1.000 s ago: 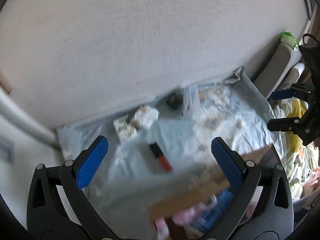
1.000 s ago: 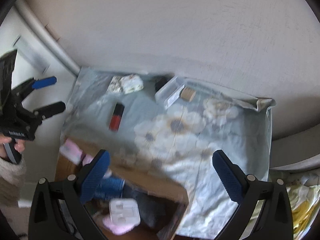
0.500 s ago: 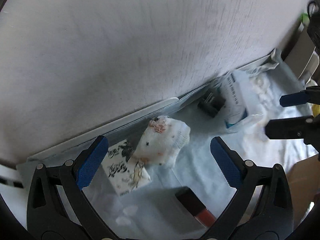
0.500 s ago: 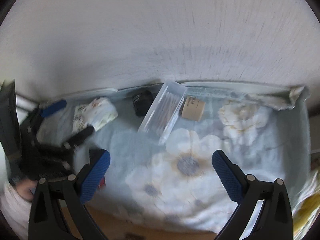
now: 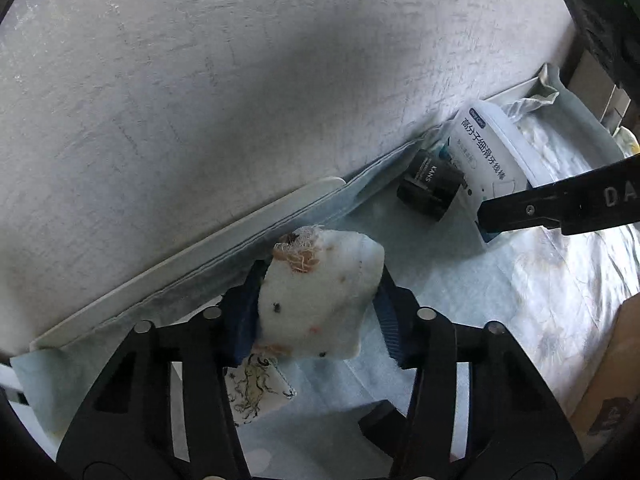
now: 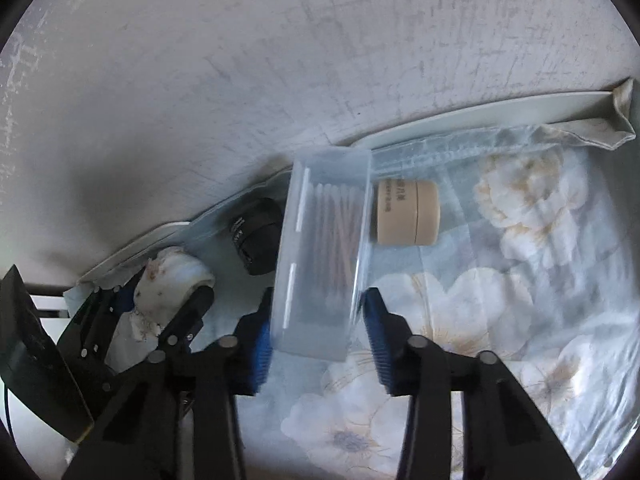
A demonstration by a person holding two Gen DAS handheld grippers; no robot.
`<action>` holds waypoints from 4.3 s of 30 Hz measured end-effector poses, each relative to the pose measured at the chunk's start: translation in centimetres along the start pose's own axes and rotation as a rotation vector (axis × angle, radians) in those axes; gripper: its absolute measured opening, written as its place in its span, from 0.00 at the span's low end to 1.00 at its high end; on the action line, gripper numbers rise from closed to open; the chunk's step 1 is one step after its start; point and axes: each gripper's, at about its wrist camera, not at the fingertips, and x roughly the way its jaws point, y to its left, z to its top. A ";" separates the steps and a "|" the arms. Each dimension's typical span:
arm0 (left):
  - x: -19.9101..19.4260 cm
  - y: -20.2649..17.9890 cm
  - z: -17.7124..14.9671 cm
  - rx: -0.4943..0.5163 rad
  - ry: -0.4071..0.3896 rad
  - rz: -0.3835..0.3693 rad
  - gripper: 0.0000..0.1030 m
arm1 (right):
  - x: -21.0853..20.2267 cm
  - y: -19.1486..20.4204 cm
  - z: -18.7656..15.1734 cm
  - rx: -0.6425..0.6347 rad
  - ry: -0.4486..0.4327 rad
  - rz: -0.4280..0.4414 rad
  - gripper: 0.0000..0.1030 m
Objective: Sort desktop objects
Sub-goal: 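Grasp white plush toy with left gripper while right gripper grasps clear swab box, then carry plush toy and swab box into the box and release both, then grasp white tissue pack with left gripper while right gripper grasps beige cylinder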
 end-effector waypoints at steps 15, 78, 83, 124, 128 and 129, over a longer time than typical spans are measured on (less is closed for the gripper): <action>-6.1 -0.9 0.5 0.065 0.001 -0.002 0.33 | -5.4 -0.7 -2.6 -0.070 -0.055 -0.010 0.29; -23.4 -17.0 -15.3 -0.164 0.105 0.015 0.34 | -13.8 -0.9 -24.1 -0.658 0.247 0.332 0.29; -22.8 -16.3 -15.3 -0.238 0.149 0.043 0.96 | -13.4 -1.3 -23.1 -0.616 0.251 0.324 0.60; -26.2 -4.9 -10.2 -0.461 -0.051 0.114 1.00 | -18.1 -4.5 -11.7 -0.371 -0.028 0.174 0.80; -25.2 -2.1 -7.7 -0.470 -0.049 0.095 1.00 | -17.5 -3.6 -9.2 -0.331 -0.026 0.165 0.80; -24.8 -1.6 -7.1 -0.463 -0.046 0.098 1.00 | -17.1 -3.4 -8.6 -0.328 -0.017 0.154 0.80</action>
